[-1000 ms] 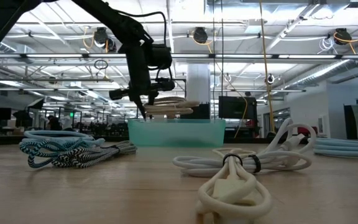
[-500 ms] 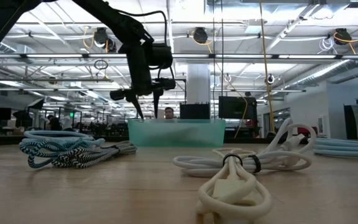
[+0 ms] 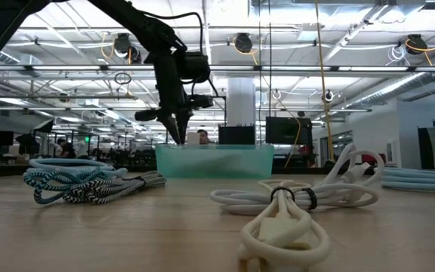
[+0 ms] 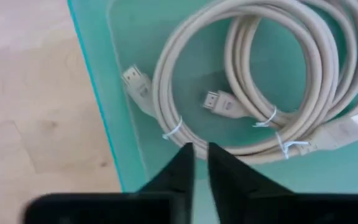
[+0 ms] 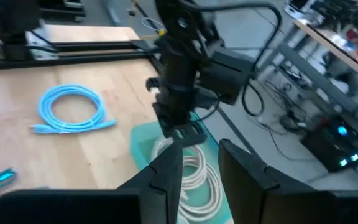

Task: Pick & Place USB Port
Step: Put the brown display cable into the blue bin

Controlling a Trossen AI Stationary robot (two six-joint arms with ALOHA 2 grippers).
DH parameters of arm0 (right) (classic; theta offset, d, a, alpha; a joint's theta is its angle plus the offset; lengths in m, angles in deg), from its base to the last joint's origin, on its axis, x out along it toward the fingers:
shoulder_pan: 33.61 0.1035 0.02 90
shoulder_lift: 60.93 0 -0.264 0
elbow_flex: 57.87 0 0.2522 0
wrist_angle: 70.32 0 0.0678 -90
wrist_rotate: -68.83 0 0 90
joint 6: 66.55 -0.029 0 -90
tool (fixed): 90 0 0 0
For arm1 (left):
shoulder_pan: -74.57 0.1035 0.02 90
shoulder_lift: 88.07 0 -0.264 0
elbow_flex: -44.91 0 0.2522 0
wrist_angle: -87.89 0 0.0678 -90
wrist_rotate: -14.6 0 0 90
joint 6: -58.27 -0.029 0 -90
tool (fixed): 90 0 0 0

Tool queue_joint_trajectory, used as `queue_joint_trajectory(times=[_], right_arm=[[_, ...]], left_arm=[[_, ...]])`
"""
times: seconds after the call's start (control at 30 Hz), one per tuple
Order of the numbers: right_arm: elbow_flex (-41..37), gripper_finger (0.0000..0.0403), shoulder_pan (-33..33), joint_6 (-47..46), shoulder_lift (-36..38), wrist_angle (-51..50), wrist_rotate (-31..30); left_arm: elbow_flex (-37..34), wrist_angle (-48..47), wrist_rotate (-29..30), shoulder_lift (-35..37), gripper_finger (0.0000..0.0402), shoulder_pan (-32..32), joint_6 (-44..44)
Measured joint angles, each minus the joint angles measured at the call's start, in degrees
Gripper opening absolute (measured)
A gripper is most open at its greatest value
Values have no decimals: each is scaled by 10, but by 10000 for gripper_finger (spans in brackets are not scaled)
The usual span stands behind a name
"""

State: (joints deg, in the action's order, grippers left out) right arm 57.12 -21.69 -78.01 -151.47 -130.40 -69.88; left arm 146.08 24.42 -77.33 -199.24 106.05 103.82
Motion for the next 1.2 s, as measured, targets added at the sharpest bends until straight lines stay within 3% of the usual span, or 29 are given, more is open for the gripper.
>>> queue_joint_trajectory(times=[0.07,0.27,0.47,0.7,1.2], right_arm=[[0,90,-8,-21,0,-11,1],[0,52,-31,-57,0,-27,51],[0,4,-38,-61,0,-28,55],[0,1,-46,-81,0,-30,67],[0,1,-52,-90,0,-37,70]], left_arm=[[0,2,6,0,9,0,-23],[0,63,9,0,3,3,-57],[0,100,14,-9,2,3,-68],[0,91,6,-46,1,-7,-97],[0,32,58,-68,0,-7,-111]])
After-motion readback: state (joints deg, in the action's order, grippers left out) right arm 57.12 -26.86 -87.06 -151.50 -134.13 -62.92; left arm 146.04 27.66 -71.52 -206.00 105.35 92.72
